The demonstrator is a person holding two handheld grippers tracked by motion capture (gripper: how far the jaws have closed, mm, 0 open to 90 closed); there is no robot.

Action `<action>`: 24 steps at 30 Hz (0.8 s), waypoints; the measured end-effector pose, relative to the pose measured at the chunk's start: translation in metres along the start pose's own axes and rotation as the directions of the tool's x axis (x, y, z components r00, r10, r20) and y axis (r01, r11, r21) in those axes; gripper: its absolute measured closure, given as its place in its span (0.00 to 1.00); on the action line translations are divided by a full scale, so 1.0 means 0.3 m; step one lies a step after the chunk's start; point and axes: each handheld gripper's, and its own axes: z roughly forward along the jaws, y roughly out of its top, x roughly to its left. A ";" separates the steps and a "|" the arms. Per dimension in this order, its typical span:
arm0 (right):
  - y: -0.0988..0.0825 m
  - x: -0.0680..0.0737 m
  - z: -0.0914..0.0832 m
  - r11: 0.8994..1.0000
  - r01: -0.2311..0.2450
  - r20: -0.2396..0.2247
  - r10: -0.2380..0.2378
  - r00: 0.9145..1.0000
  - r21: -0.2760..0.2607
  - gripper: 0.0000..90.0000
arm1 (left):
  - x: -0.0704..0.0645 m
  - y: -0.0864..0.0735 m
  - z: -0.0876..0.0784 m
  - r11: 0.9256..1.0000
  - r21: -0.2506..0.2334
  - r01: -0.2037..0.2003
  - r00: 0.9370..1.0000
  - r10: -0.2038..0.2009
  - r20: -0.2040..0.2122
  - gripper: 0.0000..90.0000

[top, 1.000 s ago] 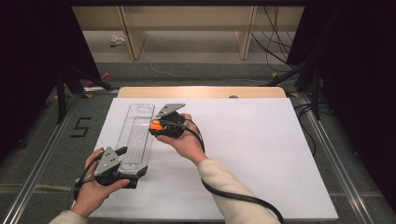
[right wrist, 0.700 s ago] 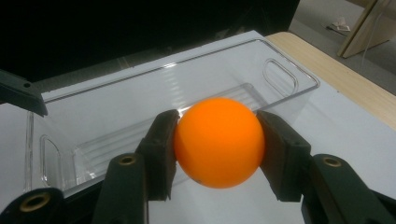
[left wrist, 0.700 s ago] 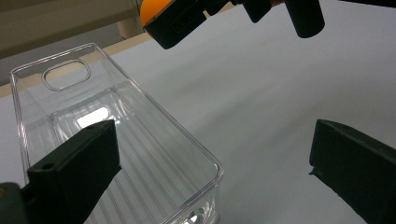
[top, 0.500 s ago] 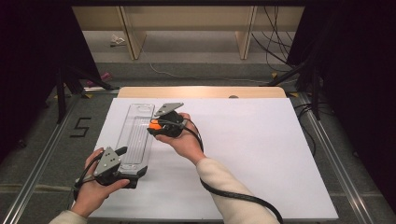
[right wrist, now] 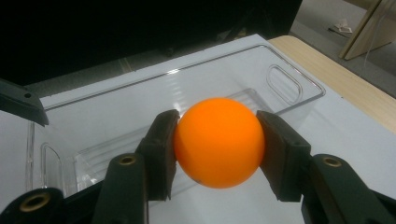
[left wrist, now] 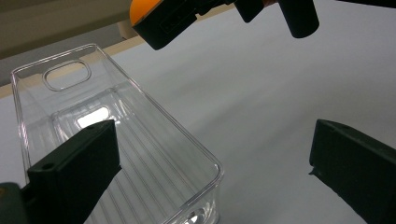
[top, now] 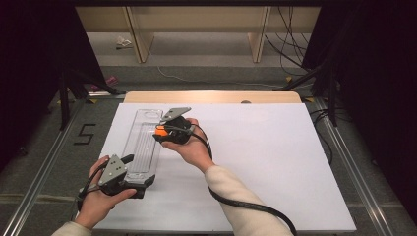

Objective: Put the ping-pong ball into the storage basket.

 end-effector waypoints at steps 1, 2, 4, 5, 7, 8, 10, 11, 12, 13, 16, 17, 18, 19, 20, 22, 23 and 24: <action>0.001 0.001 0.001 1.000 0.000 0.000 0.000 1.000 0.000 0.57 | -0.001 0.000 0.000 1.000 0.000 0.003 1.000 -0.003 0.001 0.01; 0.001 0.002 0.002 1.000 0.000 -0.001 0.000 1.000 0.000 0.57 | 0.000 0.000 0.000 1.000 0.000 0.000 1.000 0.000 0.000 0.01; 0.003 0.003 0.004 1.000 0.001 -0.002 -0.001 1.000 0.001 0.57 | -0.001 0.000 0.000 1.000 -0.001 0.003 1.000 -0.003 0.001 0.01; 0.004 0.003 0.004 1.000 0.002 -0.002 -0.002 1.000 0.001 0.57 | 0.000 0.000 0.000 1.000 0.000 0.000 1.000 0.000 0.000 0.01; 0.005 0.004 0.006 1.000 0.002 -0.003 -0.002 1.000 0.002 0.57 | 0.000 0.000 0.000 1.000 0.000 0.000 1.000 0.000 0.000 0.01; 0.006 0.005 0.007 1.000 0.000 -0.003 0.000 1.000 0.001 0.57 | 0.000 0.001 0.000 1.000 -0.001 -0.002 1.000 0.002 -0.001 0.01; 0.008 0.006 0.009 1.000 0.003 -0.004 -0.003 1.000 0.001 0.57 | 0.000 0.001 0.000 1.000 -0.001 -0.002 1.000 0.002 0.000 0.01; 0.009 0.006 0.010 1.000 0.003 -0.004 -0.003 1.000 0.000 0.57 | 0.000 0.001 0.000 1.000 0.001 -0.006 1.000 0.006 -0.001 0.01; 0.010 0.007 0.011 1.000 0.003 -0.004 -0.003 1.000 0.000 0.57 | 0.000 0.000 0.000 1.000 0.001 -0.003 1.000 0.003 0.000 0.01; 0.011 0.008 0.012 1.000 0.004 -0.004 -0.004 1.000 -0.002 0.57 | 0.001 0.000 0.000 1.000 0.002 -0.005 1.000 0.005 -0.001 0.01; 0.014 0.009 0.014 1.000 0.005 -0.006 -0.005 1.000 -0.001 0.57 | 0.001 0.001 -0.001 1.000 0.001 -0.005 1.000 0.005 0.000 0.01; 0.015 0.010 0.015 1.000 0.005 -0.008 -0.005 1.000 -0.001 0.57 | 0.001 0.001 0.000 1.000 0.001 -0.005 1.000 0.005 -0.001 0.01; 0.016 0.011 0.016 1.000 0.005 -0.006 -0.005 1.000 0.000 0.57 | 0.000 0.000 0.000 1.000 0.002 -0.003 1.000 0.003 0.000 0.01; 0.017 0.011 0.016 1.000 0.005 -0.006 -0.005 1.000 -0.001 0.57 | 0.001 0.000 0.000 1.000 0.002 -0.006 1.000 0.006 -0.001 0.01; 0.018 0.012 0.017 1.000 0.006 -0.007 -0.006 1.000 0.000 0.57 | 0.000 0.000 0.000 1.000 0.002 -0.003 1.000 0.003 0.001 0.01; 0.020 0.013 0.019 1.000 0.010 -0.009 -0.010 1.000 -0.001 0.57 | 0.001 0.001 0.000 1.000 0.001 -0.005 1.000 0.005 0.000 0.01; 0.022 0.013 0.020 1.000 0.009 -0.008 -0.009 1.000 0.000 0.57 | 0.001 0.001 0.000 1.000 0.001 -0.006 1.000 0.006 0.000 0.01; 0.023 0.014 0.020 1.000 0.009 -0.009 -0.009 1.000 0.000 0.57 | 0.000 0.000 0.000 1.000 0.002 -0.003 1.000 0.003 0.001 0.01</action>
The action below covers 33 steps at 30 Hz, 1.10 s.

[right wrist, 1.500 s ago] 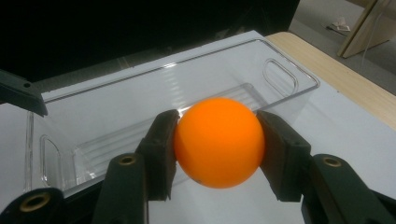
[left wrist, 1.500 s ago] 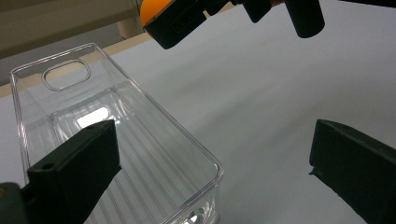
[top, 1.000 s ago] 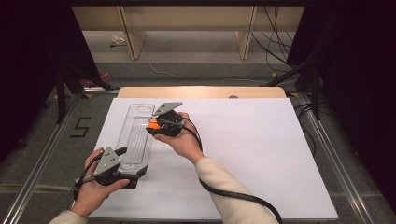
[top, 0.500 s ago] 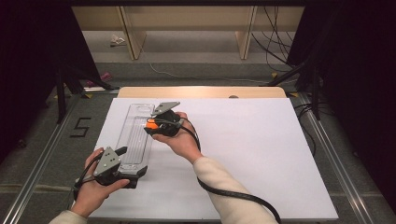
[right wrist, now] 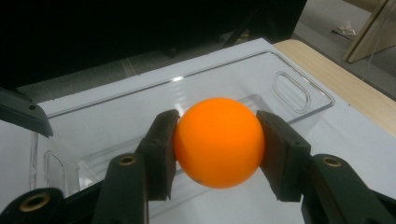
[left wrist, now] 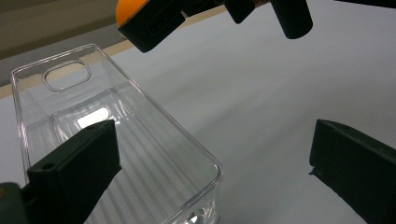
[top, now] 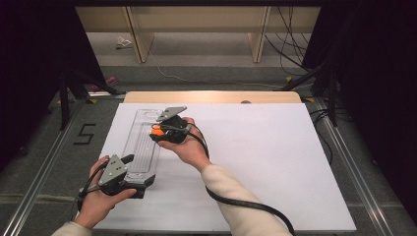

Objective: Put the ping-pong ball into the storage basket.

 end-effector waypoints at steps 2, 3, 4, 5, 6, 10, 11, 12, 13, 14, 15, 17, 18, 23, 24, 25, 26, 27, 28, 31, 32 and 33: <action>0.003 0.001 0.002 1.000 0.001 0.000 -0.001 1.000 -0.001 0.57 | 0.001 0.000 0.000 1.000 0.000 -0.002 1.000 0.002 -0.001 0.01; 0.004 0.002 0.003 1.000 0.001 -0.001 -0.001 1.000 0.000 0.57 | 0.001 0.000 0.000 1.000 0.000 -0.002 1.000 0.002 -0.001 0.01; 0.004 0.002 0.004 1.000 0.001 -0.002 -0.001 1.000 0.000 0.57 | 0.001 0.001 -0.001 1.000 -0.001 -0.002 1.000 0.002 0.000 0.01; 0.005 0.003 0.005 1.000 0.002 -0.001 -0.002 1.000 0.000 0.57 | 0.001 0.001 -0.001 1.000 -0.001 -0.002 1.000 0.002 0.000 0.01; 0.006 0.004 0.006 1.000 0.002 -0.002 -0.002 1.000 0.001 0.57 | 0.001 0.001 -0.001 1.000 -0.001 -0.002 1.000 0.002 -0.001 0.01; 0.009 0.006 0.009 1.000 0.003 -0.002 -0.003 1.000 0.001 0.57 | 0.001 0.001 -0.001 1.000 -0.001 -0.002 1.000 0.002 0.000 0.01; 0.010 0.006 0.010 1.000 0.005 -0.003 -0.005 1.000 0.001 0.57 | 0.000 0.001 -0.001 1.000 -0.001 -0.002 1.000 0.002 0.000 0.01; 0.011 0.006 0.011 1.000 0.005 -0.003 -0.005 1.000 0.001 0.57 | 0.001 0.001 -0.001 1.000 -0.001 -0.002 1.000 0.002 0.000 0.01; 0.012 0.006 0.012 1.000 0.005 -0.003 -0.005 1.000 0.001 0.57 | 0.001 0.001 -0.001 1.000 -0.001 -0.003 1.000 0.003 -0.001 0.01; 0.012 0.006 0.013 1.000 0.005 -0.003 -0.005 1.000 0.001 0.57 | 0.001 0.001 -0.001 1.000 -0.001 -0.003 1.000 0.003 -0.001 0.01; 0.013 0.006 0.014 1.000 0.005 -0.003 -0.005 1.000 0.000 0.57 | 0.001 0.001 -0.001 1.000 -0.001 -0.002 1.000 0.002 -0.001 0.01; 0.014 0.007 0.015 1.000 0.005 -0.004 -0.005 1.000 0.002 0.57 | 0.000 0.001 -0.001 1.000 -0.001 -0.002 1.000 0.002 0.000 0.01; 0.015 0.008 0.017 1.000 0.006 -0.005 -0.006 1.000 0.002 0.57 | 0.000 0.001 -0.001 1.000 -0.001 -0.002 1.000 0.002 0.000 0.01; 0.018 0.010 0.022 1.000 0.007 -0.006 -0.007 1.000 0.004 0.57 | 0.000 0.001 -0.001 1.000 -0.002 -0.002 1.000 0.002 0.001 0.01; 0.018 0.010 0.022 1.000 0.007 -0.006 -0.007 1.000 0.005 0.57 | 0.000 0.001 -0.001 1.000 -0.002 -0.002 1.000 0.002 0.001 0.01; 0.019 0.011 0.023 1.000 0.007 -0.006 -0.007 1.000 0.005 0.57 | 0.001 0.001 -0.001 1.000 -0.002 -0.003 1.000 0.003 0.002 0.01; 0.020 0.011 0.023 1.000 0.007 -0.006 -0.007 1.000 0.004 0.57 | 0.000 0.001 -0.001 1.000 -0.002 -0.001 1.000 0.001 0.001 0.01; 0.021 0.012 0.024 1.000 0.007 -0.006 -0.007 1.000 0.005 0.57 | 0.000 0.001 -0.001 1.000 -0.001 -0.001 1.000 0.001 0.001 0.01; 0.022 0.012 0.024 1.000 0.006 -0.006 -0.006 1.000 0.004 0.57 | 0.000 0.001 -0.001 1.000 -0.001 -0.002 1.000 0.002 0.001 0.01; 0.022 0.013 0.027 1.000 0.008 -0.007 -0.008 1.000 0.003 0.57 | 0.000 0.001 -0.001 1.000 -0.002 -0.002 1.000 0.002 0.000 0.01; 0.023 0.013 0.028 1.000 0.008 -0.007 -0.008 1.000 0.004 0.57 | 0.000 0.001 -0.001 1.000 -0.001 -0.002 1.000 0.002 0.000 0.01; 0.023 0.012 0.028 1.000 0.009 -0.006 -0.009 1.000 0.004 0.57 | 0.000 0.001 -0.001 1.000 -0.001 -0.002 1.000 0.002 0.000 0.01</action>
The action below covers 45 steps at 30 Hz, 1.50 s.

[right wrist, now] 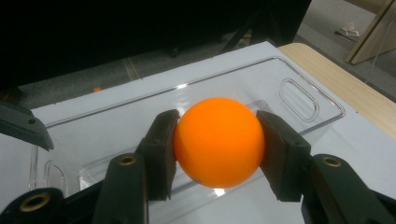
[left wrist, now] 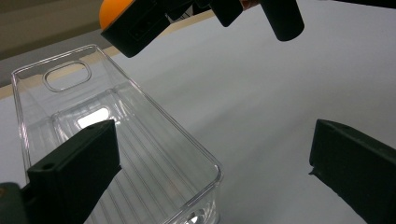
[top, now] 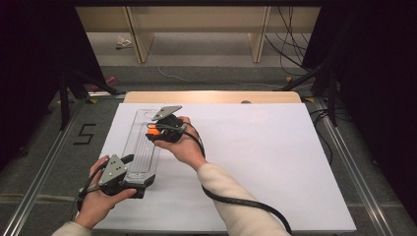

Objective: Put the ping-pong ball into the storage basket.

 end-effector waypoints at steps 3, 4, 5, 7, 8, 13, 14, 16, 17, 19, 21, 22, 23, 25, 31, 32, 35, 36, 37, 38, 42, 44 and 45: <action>0.003 0.001 0.002 1.000 0.001 0.000 -0.001 1.000 0.001 0.57 | 0.000 0.000 0.000 1.000 -0.001 0.001 1.000 -0.001 0.000 0.01; 0.004 0.002 0.002 1.000 0.001 0.000 -0.001 1.000 0.002 0.57 | 0.000 0.000 0.000 1.000 -0.001 0.000 1.000 0.000 0.000 0.01; 0.005 0.002 0.003 1.000 0.001 0.000 -0.001 1.000 0.001 0.57 | 0.000 0.000 0.000 1.000 -0.001 0.001 1.000 -0.001 0.000 0.01; 0.007 0.002 0.004 1.000 0.003 0.000 -0.003 1.000 0.000 0.57 | 0.000 0.000 0.000 1.000 -0.001 0.000 1.000 0.000 0.000 0.01; 0.008 0.003 0.005 1.000 0.003 -0.001 -0.003 1.000 0.001 0.57 | 0.000 0.000 0.000 1.000 -0.001 -0.001 1.000 0.001 0.000 0.01; 0.008 0.004 0.011 1.000 0.003 -0.001 -0.003 1.000 0.005 0.57 | 0.000 0.000 -0.001 1.000 -0.001 0.001 1.000 -0.001 0.000 0.01; 0.008 0.004 0.012 1.000 0.004 -0.003 -0.004 1.000 0.006 0.57 | 0.000 0.000 -0.001 1.000 -0.001 0.000 1.000 0.000 0.000 0.01; 0.007 0.005 0.015 1.000 0.004 -0.002 -0.004 1.000 0.008 0.57 | 0.000 0.000 0.000 1.000 0.000 -0.001 1.000 0.001 0.002 0.01; 0.006 0.005 0.016 1.000 0.003 -0.002 -0.003 1.000 0.008 0.57 | 0.000 0.000 0.000 1.000 -0.001 -0.001 1.000 0.001 0.001 0.01; 0.005 0.005 0.019 1.000 0.002 -0.002 -0.002 1.000 0.010 0.57 | 0.000 0.001 0.000 1.000 0.000 -0.002 1.000 0.002 0.001 0.01; 0.006 0.005 0.021 1.000 0.003 -0.002 -0.003 1.000 0.011 0.57 | 0.000 0.000 0.000 1.000 -0.001 -0.001 1.000 0.001 0.002 0.01; 0.006 0.005 0.022 1.000 0.003 -0.002 -0.003 1.000 0.011 0.57 | -0.001 0.000 0.000 1.000 0.000 -0.001 1.000 0.001 0.002 0.01; 0.006 0.006 0.023 1.000 0.004 -0.004 -0.004 1.000 0.012 0.57 | -0.001 0.000 0.000 1.000 0.000 -0.001 1.000 0.001 0.002 0.01; 0.007 0.006 0.025 1.000 0.004 -0.005 -0.004 1.000 0.011 0.57 | -0.001 0.000 0.001 1.000 0.000 -0.002 1.000 0.002 0.002 0.01; 0.011 0.011 0.031 1.000 0.006 -0.007 -0.006 1.000 0.011 0.57 | -0.001 0.000 0.001 1.000 0.001 -0.002 1.000 0.002 0.001 0.01; 0.012 0.012 0.033 1.000 0.008 -0.007 -0.008 1.000 0.013 0.57 | -0.001 0.000 0.001 1.000 0.000 -0.002 1.000 0.002 0.002 0.01; 0.014 0.015 0.036 1.000 0.009 -0.009 -0.009 1.000 0.014 0.57 | -0.001 0.000 0.000 1.000 0.000 -0.002 1.000 0.002 0.002 0.01; 0.014 0.016 0.037 1.000 0.010 -0.009 -0.009 1.000 0.013 0.57 | -0.001 0.000 0.001 1.000 0.000 -0.002 1.000 0.002 0.002 0.01; 0.015 0.016 0.038 1.000 0.010 -0.010 -0.010 1.000 0.014 0.57 | -0.001 0.000 0.001 1.000 0.000 -0.002 1.000 0.002 0.002 0.01; 0.016 0.016 0.039 1.000 0.010 -0.010 -0.010 1.000 0.014 0.57 | -0.001 0.000 0.001 1.000 0.001 -0.003 1.000 0.003 0.003 0.01; 0.018 0.019 0.044 1.000 0.014 -0.011 -0.014 1.000 0.015 0.57 | -0.001 0.000 0.001 1.000 0.001 -0.002 1.000 0.002 0.000 0.01; 0.018 0.020 0.046 1.000 0.014 -0.011 -0.013 1.000 0.016 0.57 | -0.001 0.000 0.001 1.000 0.000 -0.001 1.000 0.001 0.001 0.01; 0.018 0.020 0.048 1.000 0.013 -0.010 -0.013 1.000 0.016 0.57 | -0.001 0.000 0.001 1.000 0.000 -0.002 1.000 0.002 0.002 0.01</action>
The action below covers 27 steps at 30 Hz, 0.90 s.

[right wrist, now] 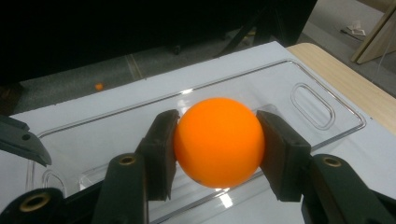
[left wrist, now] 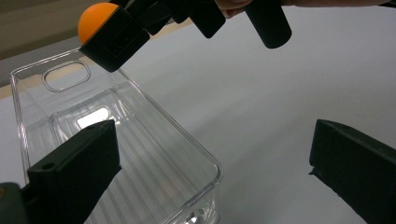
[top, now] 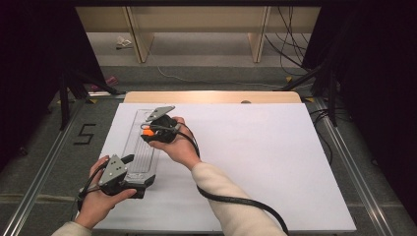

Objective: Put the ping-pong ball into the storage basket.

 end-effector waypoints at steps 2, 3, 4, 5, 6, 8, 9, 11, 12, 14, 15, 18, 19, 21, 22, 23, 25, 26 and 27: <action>0.001 0.000 0.002 1.000 0.000 0.001 0.000 1.000 0.002 0.57 | 0.000 0.000 0.000 1.000 0.000 0.000 1.000 0.000 0.000 0.01; 0.001 0.000 0.003 1.000 0.000 0.001 0.000 1.000 0.001 0.57 | 0.000 0.000 0.000 1.000 0.000 0.000 1.000 0.000 0.000 0.01; 0.002 -0.001 0.003 1.000 0.001 0.001 -0.001 1.000 0.001 0.57 | 0.000 0.000 0.000 1.000 0.001 -0.001 1.000 0.001 -0.001 0.01; 0.002 0.000 0.004 1.000 0.001 0.001 -0.001 1.000 0.002 0.57 | 0.000 0.000 0.000 1.000 0.000 0.000 1.000 0.000 0.000 0.01; 0.003 0.000 0.005 1.000 0.000 0.002 0.000 1.000 0.003 0.57 | 0.000 0.000 0.000 1.000 0.000 0.000 1.000 0.000 0.000 0.01; 0.003 -0.001 0.007 1.000 0.000 0.002 0.000 1.000 0.004 0.57 | 0.000 0.000 0.000 1.000 0.000 -0.001 1.000 0.001 -0.001 0.01; 0.003 -0.001 0.008 1.000 -0.003 0.002 0.003 1.000 0.004 0.57 | 0.000 0.000 0.000 1.000 0.001 -0.001 1.000 0.001 -0.001 0.01; 0.003 -0.002 0.010 1.000 -0.002 0.003 0.002 1.000 0.005 0.57 | 0.000 0.000 0.000 1.000 0.000 -0.001 1.000 0.001 0.000 0.01; 0.004 -0.001 0.010 1.000 -0.003 0.004 0.003 1.000 0.005 0.57 | 0.000 0.000 0.000 1.000 0.000 -0.001 1.000 0.001 -0.001 0.01; 0.005 -0.001 0.012 1.000 -0.002 0.003 0.002 1.000 0.005 0.57 | 0.000 0.000 0.000 1.000 0.001 0.000 1.000 0.000 -0.002 0.01; 0.006 -0.001 0.012 1.000 0.000 0.004 0.000 1.000 0.005 0.57 | 0.000 0.000 0.000 1.000 0.001 -0.003 1.000 0.003 -0.001 0.01; 0.008 0.001 0.015 1.000 -0.001 0.003 0.001 1.000 0.004 0.57 | 0.001 0.000 0.000 1.000 0.000 -0.002 1.000 0.002 -0.001 0.01; 0.008 0.000 0.015 1.000 -0.001 0.003 0.001 1.000 0.005 0.57 | 0.001 0.000 0.000 1.000 0.000 -0.002 1.000 0.002 -0.001 0.01; 0.008 0.000 0.017 1.000 -0.001 0.002 0.001 1.000 0.006 0.57 | 0.001 0.000 0.000 1.000 0.001 -0.002 1.000 0.002 -0.003 0.01; 0.008 0.001 0.018 1.000 -0.001 0.002 0.001 1.000 0.008 0.57 | 0.001 0.000 0.000 1.000 0.001 -0.002 1.000 0.002 -0.003 0.01; 0.009 0.001 0.019 1.000 0.001 0.001 -0.001 1.000 0.009 0.57 | 0.001 0.000 0.000 1.000 0.001 -0.004 1.000 0.004 -0.001 0.01; 0.009 0.002 0.021 1.000 0.000 0.002 0.000 1.000 0.009 0.57 | 0.001 0.000 0.000 1.000 0.001 -0.005 1.000 0.005 -0.003 0.01; 0.009 0.001 0.021 1.000 0.000 0.001 0.000 1.000 0.009 0.57 | 0.001 -0.001 0.001 1.000 0.001 -0.005 1.000 0.005 -0.003 0.01; 0.010 0.001 0.022 1.000 -0.002 0.002 0.002 1.000 0.008 0.57 | 0.000 -0.001 0.001 1.000 0.002 -0.002 1.000 0.002 0.000 0.01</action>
